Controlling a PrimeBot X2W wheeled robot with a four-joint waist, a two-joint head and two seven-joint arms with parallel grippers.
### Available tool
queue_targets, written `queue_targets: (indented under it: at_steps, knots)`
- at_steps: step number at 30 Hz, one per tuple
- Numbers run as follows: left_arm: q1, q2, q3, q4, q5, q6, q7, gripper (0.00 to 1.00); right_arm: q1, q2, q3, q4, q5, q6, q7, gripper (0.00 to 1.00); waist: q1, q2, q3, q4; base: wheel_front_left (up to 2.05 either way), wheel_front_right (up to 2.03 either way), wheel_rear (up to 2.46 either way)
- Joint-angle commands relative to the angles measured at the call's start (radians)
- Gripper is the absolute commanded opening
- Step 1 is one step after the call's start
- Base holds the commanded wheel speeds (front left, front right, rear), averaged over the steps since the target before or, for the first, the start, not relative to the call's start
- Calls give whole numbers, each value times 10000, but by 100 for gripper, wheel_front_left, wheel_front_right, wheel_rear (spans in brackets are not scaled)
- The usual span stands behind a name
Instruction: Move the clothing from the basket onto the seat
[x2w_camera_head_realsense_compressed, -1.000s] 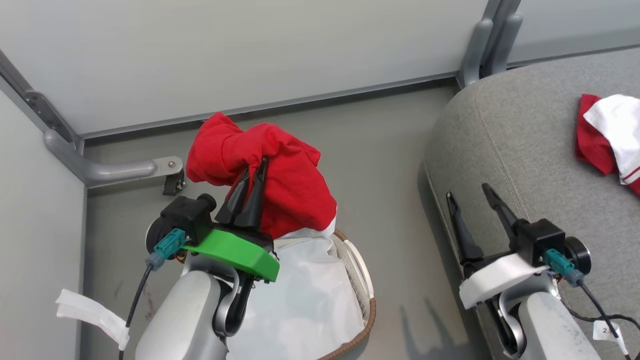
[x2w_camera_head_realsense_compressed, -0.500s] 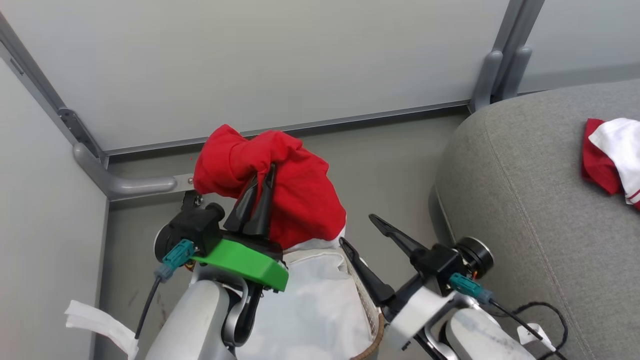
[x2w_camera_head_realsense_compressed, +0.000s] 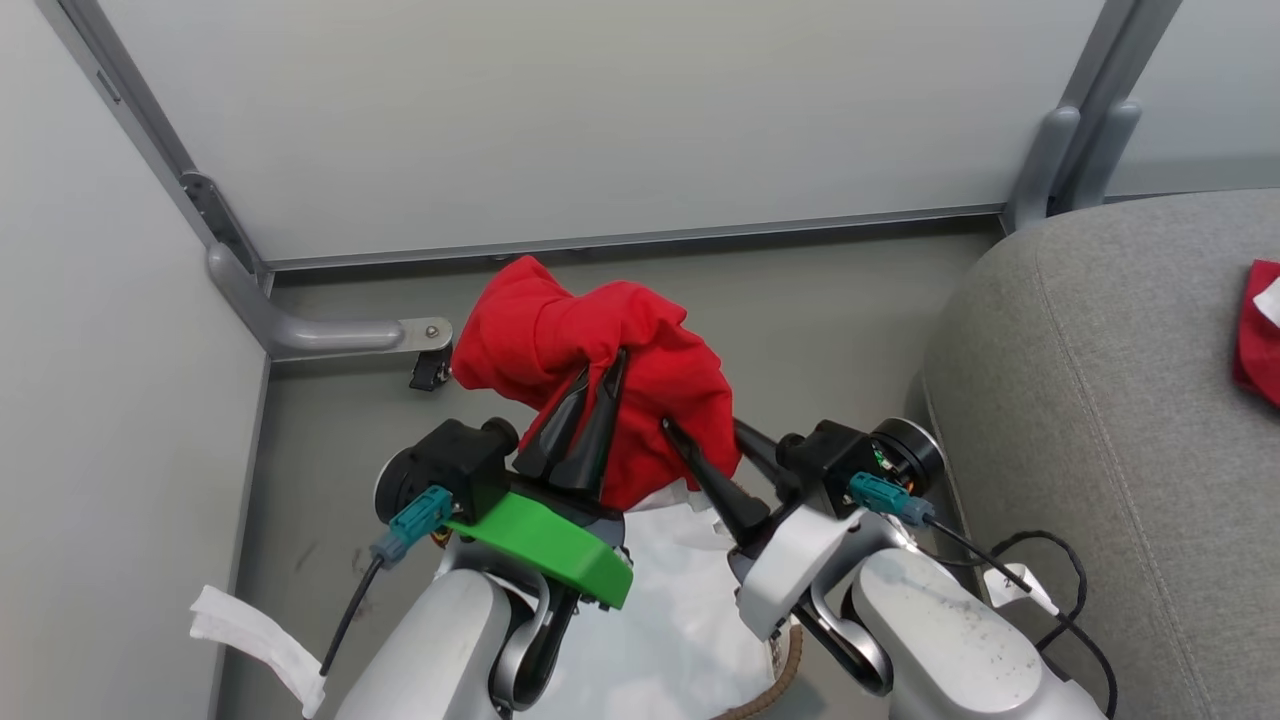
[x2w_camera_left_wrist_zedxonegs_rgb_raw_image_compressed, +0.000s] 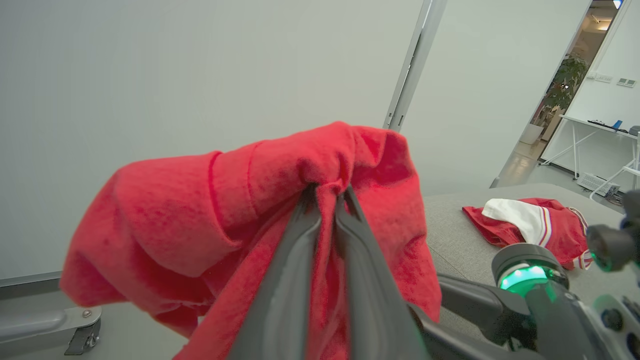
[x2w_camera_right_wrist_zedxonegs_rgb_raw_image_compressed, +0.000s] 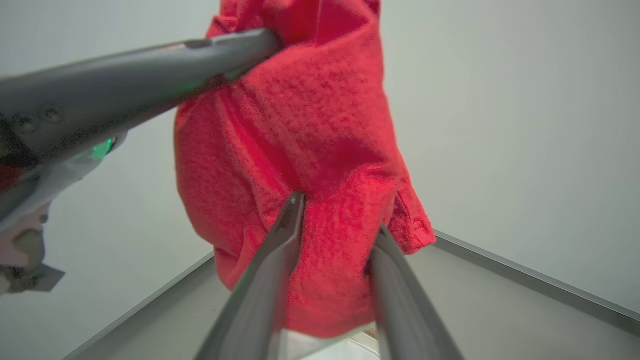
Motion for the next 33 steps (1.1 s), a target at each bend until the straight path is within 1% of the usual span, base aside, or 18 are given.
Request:
queue_targets:
  at_steps: [1, 5, 6, 7, 12, 16, 19, 27, 31, 33]
  knots:
    - [-148, 9, -2, 19, -62, -23, -7, 0, -84, -16, 78, -35, 221, -14, -23, 0, 1, 0, 82, 142, 0, 0, 0]
    - [-135, 4, 121, 14, 12, -24, -7, 0, 123, -26, -36, -165, 471, -14, -23, 0, 1, 0, 134, 125, 0, 0, 0]
    - [-100, 3, 217, -31, 31, -24, -8, 21, 155, -26, -90, -215, 514, -14, -23, 0, 1, 0, 140, 84, 0, 0, 0]
    - [-40, 2, 307, -54, 92, -24, -8, 100, 195, -23, -176, -292, 536, -14, -23, 0, 1, 0, 145, 16, 0, 0, 0]
    - [142, 7, 507, -29, 327, -24, -5, 100, 506, -21, -667, -721, 590, -14, -23, 0, 1, 0, 167, -507, 0, 0, 0]
    - [316, 22, 637, -72, 467, -24, -5, 100, 831, -20, -994, -1206, 657, -14, -24, 0, 1, 0, 198, -1251, 0, 0, 0]
    - [404, 149, 770, -158, 582, -24, -5, 100, 1084, -15, -1136, -1576, 804, -14, -23, 0, 1, 0, 322, -2077, 0, 0, 0]
    - [606, 333, 853, -270, 739, -25, -2, 100, 1540, -15, -1440, -2309, 670, -14, -24, 0, 1, 0, 544, -4305, 0, 0, 0]
    - [661, 383, 868, -255, 769, -23, -2, 100, 1787, -13, -1645, -2677, 578, -13, -23, 0, 1, 0, 554, -5284, 0, 0, 0]
    - [616, 352, 743, -240, 810, -23, -2, 100, 1940, -13, -1950, -2879, 462, -14, -24, 0, 1, 0, 605, -5548, 0, 0, 0]
